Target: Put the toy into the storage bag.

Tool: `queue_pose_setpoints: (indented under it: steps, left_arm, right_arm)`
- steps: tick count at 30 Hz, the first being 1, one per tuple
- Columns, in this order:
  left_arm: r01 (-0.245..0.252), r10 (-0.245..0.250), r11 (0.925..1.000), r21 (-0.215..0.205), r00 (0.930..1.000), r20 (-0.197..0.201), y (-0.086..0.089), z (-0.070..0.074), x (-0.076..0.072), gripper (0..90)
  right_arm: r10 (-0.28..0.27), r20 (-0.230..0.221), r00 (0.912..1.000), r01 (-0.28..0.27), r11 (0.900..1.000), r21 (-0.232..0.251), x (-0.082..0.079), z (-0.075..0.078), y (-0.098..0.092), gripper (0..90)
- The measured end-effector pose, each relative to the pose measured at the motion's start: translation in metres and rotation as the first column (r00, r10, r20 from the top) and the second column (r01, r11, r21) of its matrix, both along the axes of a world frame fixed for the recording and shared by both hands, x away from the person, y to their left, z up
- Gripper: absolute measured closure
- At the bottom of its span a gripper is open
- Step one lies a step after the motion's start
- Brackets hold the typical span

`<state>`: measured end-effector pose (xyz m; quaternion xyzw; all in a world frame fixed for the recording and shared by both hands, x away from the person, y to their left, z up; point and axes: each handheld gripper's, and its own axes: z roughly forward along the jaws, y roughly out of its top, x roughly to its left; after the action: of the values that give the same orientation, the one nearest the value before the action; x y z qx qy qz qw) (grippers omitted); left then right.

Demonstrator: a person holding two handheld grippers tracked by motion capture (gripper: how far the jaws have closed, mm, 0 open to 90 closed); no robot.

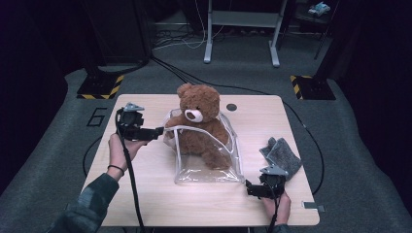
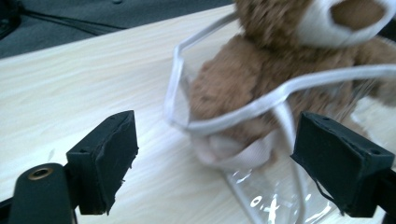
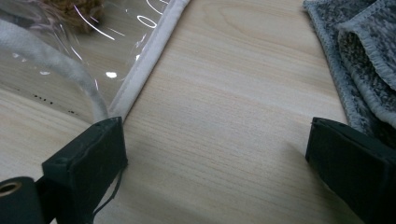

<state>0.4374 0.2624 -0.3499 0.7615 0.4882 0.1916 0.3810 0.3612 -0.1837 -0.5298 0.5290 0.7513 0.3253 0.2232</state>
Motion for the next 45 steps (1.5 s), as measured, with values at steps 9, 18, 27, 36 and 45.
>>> queue_pose_setpoints:
  steps: [9,18,27,36,45]
  left_arm:
    - [-0.04,0.041,0.999,0.02,0.9976,-0.055,0.036,-0.04,-0.026,11.5]
    - [-0.084,0.085,0.9964,0.01,0.9836,-0.159,0.068,-0.106,-0.046,10.3]
    - [-0.119,0.127,0.9915,0.051,0.9709,-0.203,0.083,-0.148,-0.055,10.0]
    - [-0.152,0.159,0.9816,0.116,0.9854,-0.06,0.082,-0.177,-0.069,9.9]
    - [-0.181,0.182,0.9801,0.082,0.9834,-0.004,0.083,-0.182,-0.072,8.9]
  right_arm:
    - [0.0,0.001,1.0,0.0,1.0,0.0,0.0,0.0,0.0,4.3]
    - [0.0,0.001,1.0,0.0,1.0,0.0,0.0,0.0,0.0,4.3]
    - [0.0,0.0,1.0,0.0,1.0,0.0,0.0,0.0,0.0,4.3]
    - [0.001,0.001,1.0,-0.001,1.0,0.001,0.0,0.0,0.0,4.4]
    - [-0.003,0.004,1.0,0.003,1.0,-0.001,0.001,0.0,0.0,4.2]
